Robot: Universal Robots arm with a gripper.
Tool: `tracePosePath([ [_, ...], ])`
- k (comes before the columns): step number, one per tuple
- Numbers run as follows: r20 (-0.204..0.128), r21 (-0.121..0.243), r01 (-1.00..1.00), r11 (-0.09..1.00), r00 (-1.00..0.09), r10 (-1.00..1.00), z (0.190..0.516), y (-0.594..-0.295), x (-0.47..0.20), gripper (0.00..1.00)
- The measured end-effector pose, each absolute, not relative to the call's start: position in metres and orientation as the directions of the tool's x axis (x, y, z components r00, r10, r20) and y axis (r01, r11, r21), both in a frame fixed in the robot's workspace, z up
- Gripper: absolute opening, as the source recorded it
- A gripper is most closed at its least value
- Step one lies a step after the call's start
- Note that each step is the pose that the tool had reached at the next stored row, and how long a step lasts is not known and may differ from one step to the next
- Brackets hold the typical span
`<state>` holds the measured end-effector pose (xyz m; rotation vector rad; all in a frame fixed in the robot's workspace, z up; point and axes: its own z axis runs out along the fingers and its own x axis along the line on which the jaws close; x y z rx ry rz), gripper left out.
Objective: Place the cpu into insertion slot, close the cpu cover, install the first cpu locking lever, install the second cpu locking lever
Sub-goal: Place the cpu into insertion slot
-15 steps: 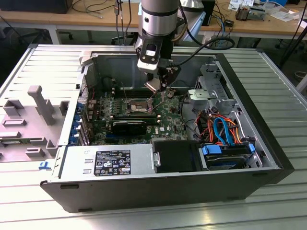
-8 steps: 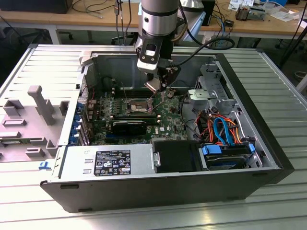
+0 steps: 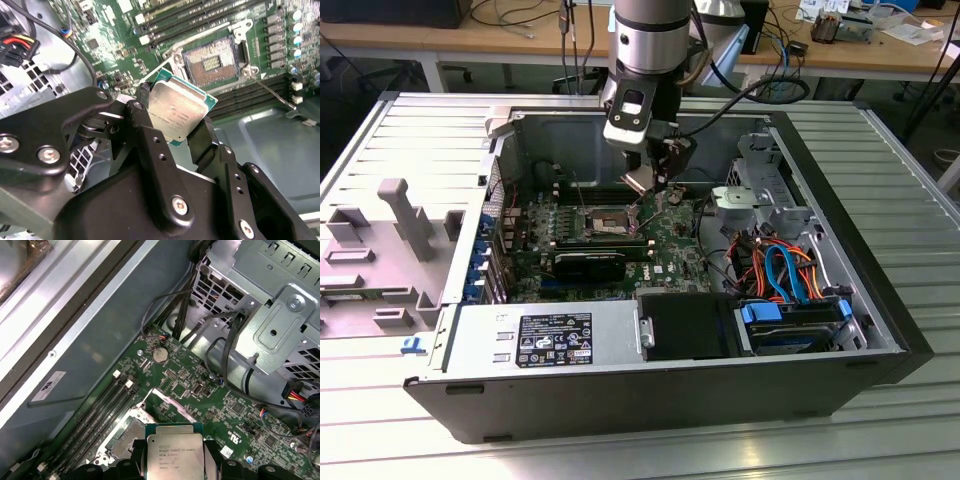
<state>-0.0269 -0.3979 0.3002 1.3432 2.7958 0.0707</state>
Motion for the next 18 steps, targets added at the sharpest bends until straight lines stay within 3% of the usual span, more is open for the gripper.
tracePosePath([
  [18,-0.026,0.049,0.783,0.621,-0.62,0.784,0.2988,-0.3953,-0.0271,0.55],
])
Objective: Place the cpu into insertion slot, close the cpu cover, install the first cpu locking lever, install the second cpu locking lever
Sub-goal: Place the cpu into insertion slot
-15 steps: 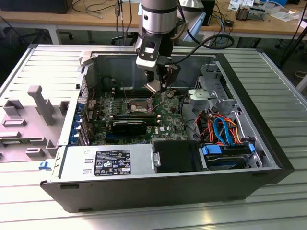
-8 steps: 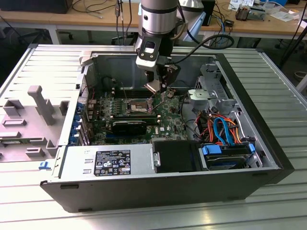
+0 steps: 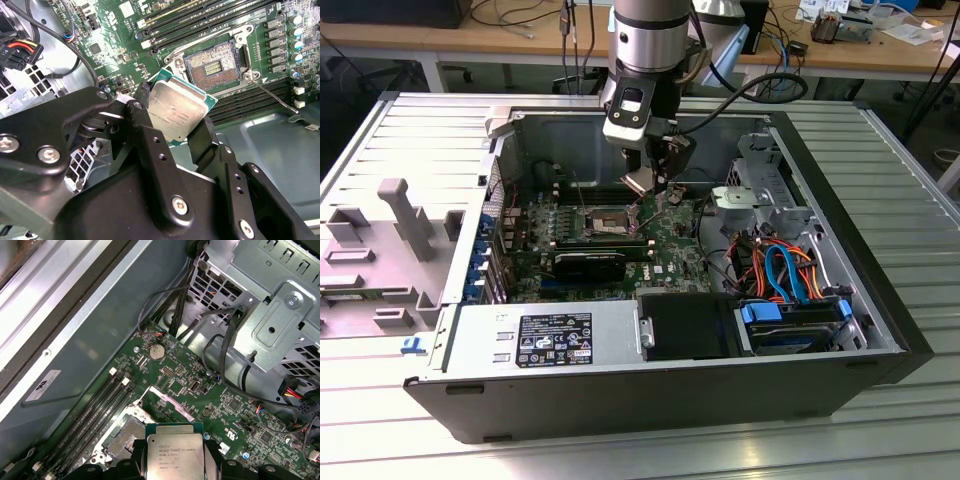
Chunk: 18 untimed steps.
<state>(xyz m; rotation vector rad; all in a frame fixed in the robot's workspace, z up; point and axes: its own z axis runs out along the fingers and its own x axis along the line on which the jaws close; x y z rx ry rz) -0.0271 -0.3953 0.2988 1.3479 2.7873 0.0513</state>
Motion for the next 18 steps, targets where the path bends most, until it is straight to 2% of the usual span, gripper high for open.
tracePosePath([
  [18,-0.026,0.049,0.796,0.603,-0.602,0.798,0.2979,-0.3953,-0.0271,0.55],
])
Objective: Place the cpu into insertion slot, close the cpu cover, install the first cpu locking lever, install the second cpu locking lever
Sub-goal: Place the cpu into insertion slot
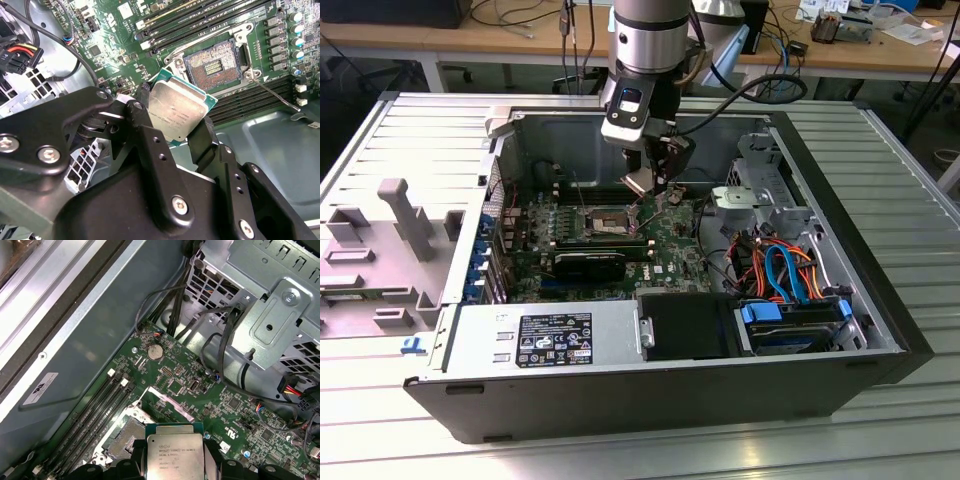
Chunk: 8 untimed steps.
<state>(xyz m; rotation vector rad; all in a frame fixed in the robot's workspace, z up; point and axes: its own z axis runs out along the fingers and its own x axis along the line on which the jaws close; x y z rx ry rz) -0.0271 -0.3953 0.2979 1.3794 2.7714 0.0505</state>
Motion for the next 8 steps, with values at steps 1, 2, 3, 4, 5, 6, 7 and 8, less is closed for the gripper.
tracePosePath([
  [1,-0.026,0.049,0.797,0.602,-0.602,0.798,0.2979,-0.3953,-0.0271,0.55],
  [2,-0.026,0.049,0.797,0.602,-0.601,0.799,0.2979,-0.3953,-0.0271,0.55],
  [3,-0.026,0.049,0.798,0.601,-0.601,0.799,0.2979,-0.3953,-0.0271,0.55],
  [4,-0.026,0.049,0.798,0.601,-0.6,0.799,0.2979,-0.3953,-0.0271,0.55],
  [5,-0.026,0.049,0.798,0.6,-0.6,0.8,0.2979,-0.3953,-0.0271,0.55],
  [6,-0.026,0.049,0.806,0.59,-0.59,0.807,0.2974,-0.3953,-0.0271,0.55],
  [7,-0.026,0.049,0.812,0.582,-0.582,0.813,0.2965,-0.3953,-0.0271,0.55],
  [8,-0.026,0.049,0.812,0.582,-0.581,0.813,0.2965,-0.3953,-0.0271,0.55],
])
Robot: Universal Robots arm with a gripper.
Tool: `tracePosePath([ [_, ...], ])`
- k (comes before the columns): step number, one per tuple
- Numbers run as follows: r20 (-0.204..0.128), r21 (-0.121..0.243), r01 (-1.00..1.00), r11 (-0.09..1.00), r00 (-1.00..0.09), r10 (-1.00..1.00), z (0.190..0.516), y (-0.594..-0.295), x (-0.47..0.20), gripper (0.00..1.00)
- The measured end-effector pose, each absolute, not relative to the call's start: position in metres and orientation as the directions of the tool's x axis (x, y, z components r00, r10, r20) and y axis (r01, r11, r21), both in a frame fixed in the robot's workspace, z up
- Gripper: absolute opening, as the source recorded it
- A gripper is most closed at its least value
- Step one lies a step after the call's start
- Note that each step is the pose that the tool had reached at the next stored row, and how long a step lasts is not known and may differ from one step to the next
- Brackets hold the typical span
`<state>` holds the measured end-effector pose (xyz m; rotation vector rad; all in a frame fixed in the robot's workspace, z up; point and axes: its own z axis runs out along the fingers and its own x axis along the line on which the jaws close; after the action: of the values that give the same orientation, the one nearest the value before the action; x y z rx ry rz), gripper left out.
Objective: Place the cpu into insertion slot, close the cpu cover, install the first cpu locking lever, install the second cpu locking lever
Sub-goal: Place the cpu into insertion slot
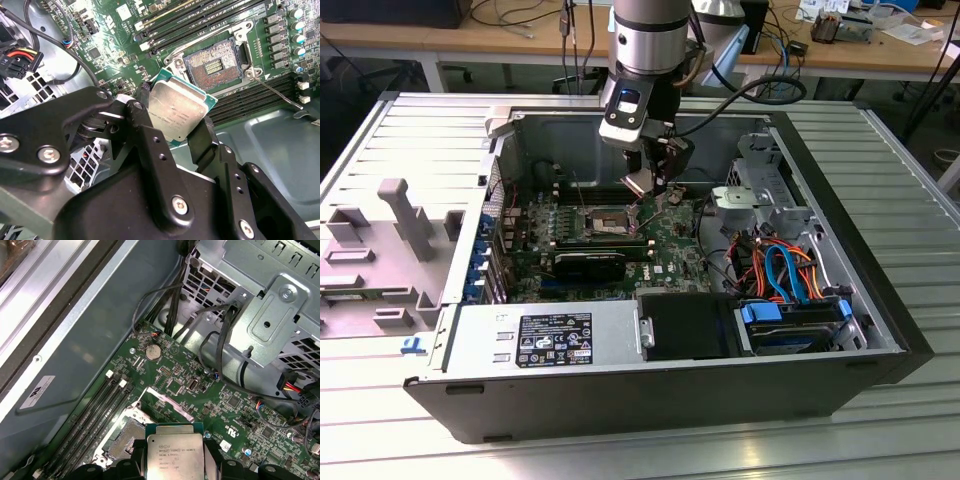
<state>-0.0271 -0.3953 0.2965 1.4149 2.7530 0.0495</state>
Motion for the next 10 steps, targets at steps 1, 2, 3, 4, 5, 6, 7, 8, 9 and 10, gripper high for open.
tracePosePath([
  [1,-0.026,0.049,0.812,0.582,-0.581,0.813,0.2965,-0.3953,-0.0271,0.55],
  [2,-0.026,0.049,0.812,0.582,-0.581,0.813,0.2965,-0.3953,-0.0271,0.55],
  [3,-0.026,0.049,0.812,0.582,-0.581,0.813,0.2965,-0.3953,-0.0271,0.55],
  [4,-0.026,0.049,0.812,0.581,-0.581,0.814,0.2965,-0.3953,-0.0271,0.55],
  [5,-0.026,0.049,0.812,0.581,-0.58,0.814,0.2965,-0.3953,-0.0271,0.55],
  [6,-0.026,0.049,0.813,0.58,-0.58,0.814,0.2964,-0.3953,-0.0271,0.55],
  [7,-0.026,0.049,0.814,0.579,-0.579,0.815,0.2964,-0.3953,-0.0271,0.55],
  [8,-0.026,0.049,0.814,0.579,-0.579,0.815,0.2964,-0.3953,-0.0271,0.55],
  [9,-0.026,0.049,0.814,0.578,-0.578,0.816,0.2964,-0.3953,-0.0271,0.55],
  [10,-0.026,0.049,0.815,0.577,-0.576,0.817,0.2964,-0.3953,-0.0271,0.55],
])
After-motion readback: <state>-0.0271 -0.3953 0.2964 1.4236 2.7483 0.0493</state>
